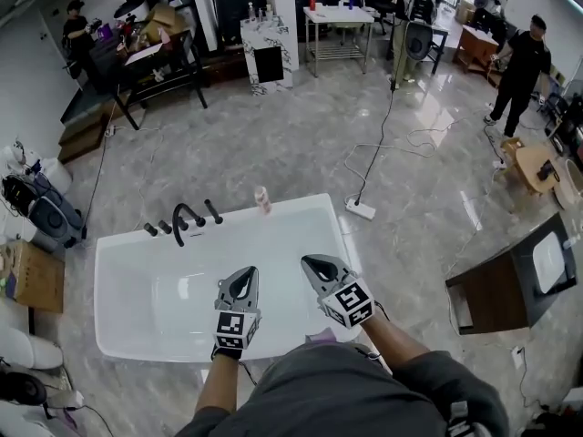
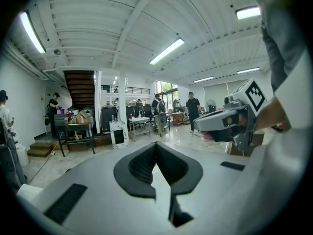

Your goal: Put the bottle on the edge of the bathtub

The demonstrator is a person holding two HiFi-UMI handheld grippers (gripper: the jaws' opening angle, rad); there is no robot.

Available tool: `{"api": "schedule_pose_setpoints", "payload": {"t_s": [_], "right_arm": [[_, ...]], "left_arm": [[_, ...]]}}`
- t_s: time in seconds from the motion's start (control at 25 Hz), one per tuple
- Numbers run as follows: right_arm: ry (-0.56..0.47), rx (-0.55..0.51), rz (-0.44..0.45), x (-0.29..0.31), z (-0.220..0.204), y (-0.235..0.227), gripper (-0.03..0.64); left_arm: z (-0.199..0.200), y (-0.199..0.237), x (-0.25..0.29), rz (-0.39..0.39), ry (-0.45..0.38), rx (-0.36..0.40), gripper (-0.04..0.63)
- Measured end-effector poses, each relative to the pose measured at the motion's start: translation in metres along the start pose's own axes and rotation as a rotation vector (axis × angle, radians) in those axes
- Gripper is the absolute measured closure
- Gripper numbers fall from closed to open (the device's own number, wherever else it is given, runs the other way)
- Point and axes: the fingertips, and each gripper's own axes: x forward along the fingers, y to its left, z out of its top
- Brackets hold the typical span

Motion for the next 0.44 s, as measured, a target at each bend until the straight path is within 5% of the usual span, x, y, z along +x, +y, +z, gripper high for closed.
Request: {"api": "schedule_pose_setpoints", "payload": {"t_s": [0.44], "right_arm": [[0.007, -0.013, 0.0, -0.0067, 0.0024, -0.0024, 0.617]], "left_arm": [[-0.0028, -0.0078, 0.0001, -0.006, 0.01, -0.008, 0.595]]}}
